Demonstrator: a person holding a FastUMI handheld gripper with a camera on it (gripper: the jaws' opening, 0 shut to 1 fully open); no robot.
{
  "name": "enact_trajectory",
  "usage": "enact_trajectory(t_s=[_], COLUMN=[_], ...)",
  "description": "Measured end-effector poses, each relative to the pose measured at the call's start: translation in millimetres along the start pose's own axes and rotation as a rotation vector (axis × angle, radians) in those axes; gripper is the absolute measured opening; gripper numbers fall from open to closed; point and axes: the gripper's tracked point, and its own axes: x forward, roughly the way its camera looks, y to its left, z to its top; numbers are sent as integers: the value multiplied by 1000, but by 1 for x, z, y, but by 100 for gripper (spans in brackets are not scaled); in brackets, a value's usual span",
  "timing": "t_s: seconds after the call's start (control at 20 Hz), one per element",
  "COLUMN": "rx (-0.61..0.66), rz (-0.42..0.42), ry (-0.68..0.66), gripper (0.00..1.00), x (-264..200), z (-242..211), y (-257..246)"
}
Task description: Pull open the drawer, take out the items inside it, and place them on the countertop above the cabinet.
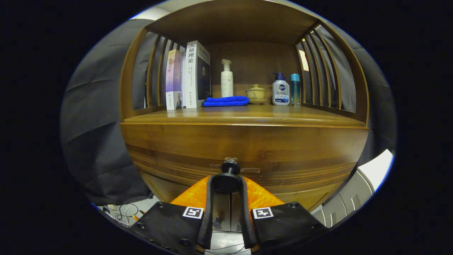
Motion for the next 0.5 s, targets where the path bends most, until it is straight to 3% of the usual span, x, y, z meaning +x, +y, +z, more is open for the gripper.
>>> enact_trajectory(t_s=[0.05, 0.5], rx=[8, 9], rz=[-2, -2], ry=[3, -6], gripper=[36, 37], x=[2, -25], z=[0, -9], y=[0, 3])
